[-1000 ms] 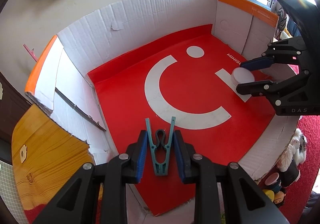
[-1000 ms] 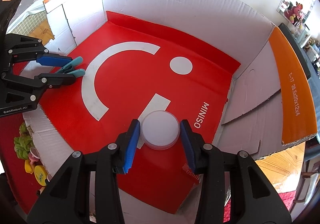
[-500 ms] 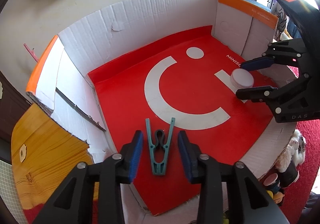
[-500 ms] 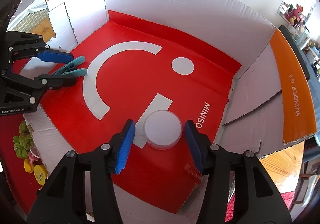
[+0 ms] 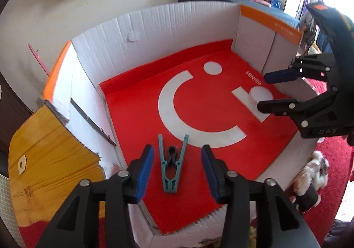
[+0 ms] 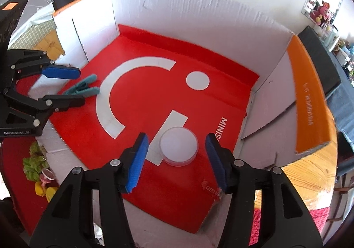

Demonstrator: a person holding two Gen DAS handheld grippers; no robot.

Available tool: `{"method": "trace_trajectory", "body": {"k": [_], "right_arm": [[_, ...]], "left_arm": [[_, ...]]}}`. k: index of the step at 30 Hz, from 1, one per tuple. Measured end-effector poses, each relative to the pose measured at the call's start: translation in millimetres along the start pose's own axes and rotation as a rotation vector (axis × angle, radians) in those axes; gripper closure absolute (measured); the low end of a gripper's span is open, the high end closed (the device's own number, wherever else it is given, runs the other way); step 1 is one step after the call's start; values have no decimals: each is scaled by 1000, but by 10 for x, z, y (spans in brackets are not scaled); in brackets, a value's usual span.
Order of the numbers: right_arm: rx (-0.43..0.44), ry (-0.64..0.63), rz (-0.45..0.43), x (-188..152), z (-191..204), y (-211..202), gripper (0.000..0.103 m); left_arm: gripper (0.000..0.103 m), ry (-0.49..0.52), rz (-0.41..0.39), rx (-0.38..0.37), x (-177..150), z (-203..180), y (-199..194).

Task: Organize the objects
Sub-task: 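Withdraw both open grippers from the box back over the blanket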

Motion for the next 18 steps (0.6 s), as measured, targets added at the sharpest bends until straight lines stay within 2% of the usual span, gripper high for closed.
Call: {"method": "trace_trajectory", "body": {"k": [7,10,18], "right_arm": [[-13,28,-73,111,8,-212,43],[-30,29,-122,126,56,-430,35],[-59,48,-232,189,259,-874,26]], "left_arm": [[46,-44,-96,-18,81,-35,-311],[41,-42,-143,2,133,-93,-452],[29,-41,-272,61,186,-225,-942]]}}
Point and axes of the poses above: each gripper's, at about its wrist camera, not at the fingertips, and y roughly the way its jaws point, z to its left, x to its top, the point moved 5 cm from there along y, roughly the way its jaws point, and after that the axes turned 9 degrees about -z, right-handed, at the moved point
